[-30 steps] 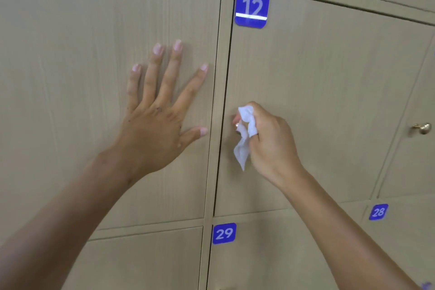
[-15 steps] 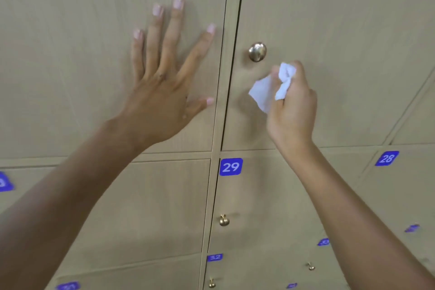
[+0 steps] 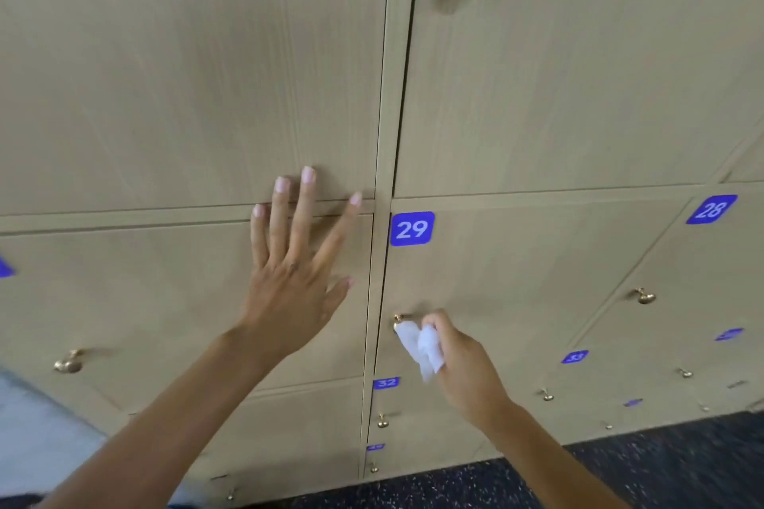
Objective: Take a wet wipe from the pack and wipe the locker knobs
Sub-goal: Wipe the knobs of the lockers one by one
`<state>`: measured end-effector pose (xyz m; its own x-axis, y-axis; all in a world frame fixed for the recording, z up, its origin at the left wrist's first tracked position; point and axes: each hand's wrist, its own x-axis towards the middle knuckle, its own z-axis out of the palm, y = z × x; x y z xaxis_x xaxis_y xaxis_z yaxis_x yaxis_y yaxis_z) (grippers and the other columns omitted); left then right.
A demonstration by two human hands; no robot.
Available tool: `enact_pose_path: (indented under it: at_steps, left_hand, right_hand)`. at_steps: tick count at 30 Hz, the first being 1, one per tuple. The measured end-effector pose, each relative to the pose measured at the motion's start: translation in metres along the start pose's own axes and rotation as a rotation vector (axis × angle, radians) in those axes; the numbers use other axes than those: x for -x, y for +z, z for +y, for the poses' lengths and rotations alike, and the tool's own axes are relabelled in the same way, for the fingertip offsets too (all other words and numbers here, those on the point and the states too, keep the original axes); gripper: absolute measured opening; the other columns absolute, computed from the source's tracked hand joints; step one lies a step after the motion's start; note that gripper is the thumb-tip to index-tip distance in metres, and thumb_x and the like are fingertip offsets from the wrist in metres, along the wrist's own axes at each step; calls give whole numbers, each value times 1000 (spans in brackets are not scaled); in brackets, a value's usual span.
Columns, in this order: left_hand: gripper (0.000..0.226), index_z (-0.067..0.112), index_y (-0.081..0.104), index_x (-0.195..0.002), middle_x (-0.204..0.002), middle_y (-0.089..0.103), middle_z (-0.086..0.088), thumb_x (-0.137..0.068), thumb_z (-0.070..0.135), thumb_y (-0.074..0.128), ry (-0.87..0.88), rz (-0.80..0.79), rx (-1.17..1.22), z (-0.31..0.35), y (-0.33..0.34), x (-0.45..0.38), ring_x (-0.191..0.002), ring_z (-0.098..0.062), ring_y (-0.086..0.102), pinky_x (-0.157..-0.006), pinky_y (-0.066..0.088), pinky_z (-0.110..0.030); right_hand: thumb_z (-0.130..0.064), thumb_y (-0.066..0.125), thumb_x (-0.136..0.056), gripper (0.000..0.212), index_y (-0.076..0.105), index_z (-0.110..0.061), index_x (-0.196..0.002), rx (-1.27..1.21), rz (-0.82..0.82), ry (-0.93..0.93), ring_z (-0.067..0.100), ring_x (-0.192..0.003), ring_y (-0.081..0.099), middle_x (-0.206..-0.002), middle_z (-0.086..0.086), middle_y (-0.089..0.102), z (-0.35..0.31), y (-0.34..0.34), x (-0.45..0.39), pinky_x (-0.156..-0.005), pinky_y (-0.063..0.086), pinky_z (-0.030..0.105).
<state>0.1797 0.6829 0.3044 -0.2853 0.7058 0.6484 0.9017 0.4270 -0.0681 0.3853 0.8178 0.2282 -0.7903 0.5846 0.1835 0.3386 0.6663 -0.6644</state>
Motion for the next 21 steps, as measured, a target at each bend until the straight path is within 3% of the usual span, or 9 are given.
enact_pose_path:
  at_steps: [2, 5, 9, 12, 14, 17, 19, 21]
  left_hand:
    - [114, 31, 2, -165, -171, -13, -18, -81, 44, 79, 1, 5, -31, -1, 6, 0, -156, -37, -25, -123, -11, -53]
    - [118, 33, -4, -164, -168, -17, -18, -81, 46, 78, 6, 1, -52, -1, 12, -2, -156, -43, -19, -123, -1, -62]
    - [118, 35, -8, -163, -168, -32, -14, -81, 48, 76, 25, -4, -72, -6, 19, -2, -153, -44, -13, -119, 9, -67]
    - [117, 35, -10, -163, -164, -40, -10, -83, 49, 75, 33, -8, -68, -9, 23, -3, -152, -44, -14, -117, 11, -70]
    - [117, 35, -11, -162, -163, -41, -11, -83, 51, 74, 28, -5, -72, -8, 25, -4, -152, -45, -18, -116, 12, -71]
    - [117, 34, -11, -162, -163, -41, -12, -83, 53, 72, 22, -9, -84, -8, 26, -4, -153, -44, -27, -115, 14, -72]
    - [117, 34, -11, -162, -163, -42, -12, -83, 54, 72, 23, -16, -92, -8, 26, -4, -153, -44, -22, -115, 15, -72]
    - [117, 35, -12, -162, -163, -42, -11, -83, 54, 72, 15, -18, -91, -8, 26, -4, -153, -42, -31, -116, 13, -71]
  right_hand:
    - [-41, 30, -83, 35, 45, -15, -100, 116, -90, -38, 20, -66, 55, -69, -11, 54, 13, 7, -2, -64, 47, 28]
    - [-26, 39, -87, 15, 39, -23, -102, 169, -170, -10, 19, -73, 55, -79, -7, 56, 31, 19, -13, -71, 50, 31]
    - [-12, 47, -80, 23, 42, -19, -101, 254, -66, -51, 19, -68, 52, -79, -11, 55, 40, 34, -28, -59, 49, 32]
    - [-6, 49, -81, 29, 42, -20, -105, 144, 8, -58, 15, -59, 44, -74, -12, 54, 38, 44, -34, -52, 40, 29]
    - [-10, 45, -84, 30, 41, -25, -109, 1, 2, -61, 13, -57, 47, -77, -8, 62, 36, 48, -34, -53, 43, 30]
    - [-14, 34, -85, 33, 53, -32, -107, -130, -25, -41, 21, -74, 65, -83, 1, 69, 35, 49, -35, -65, 52, 36]
    - [-8, 33, -86, 36, 58, -29, -102, -184, -26, -43, 21, -82, 66, -88, -1, 74, 36, 45, -40, -67, 50, 32]
    - [-5, 36, -84, 39, 59, -26, -106, -148, -42, -66, 18, -84, 62, -97, -2, 73, 38, 38, -42, -68, 44, 28]
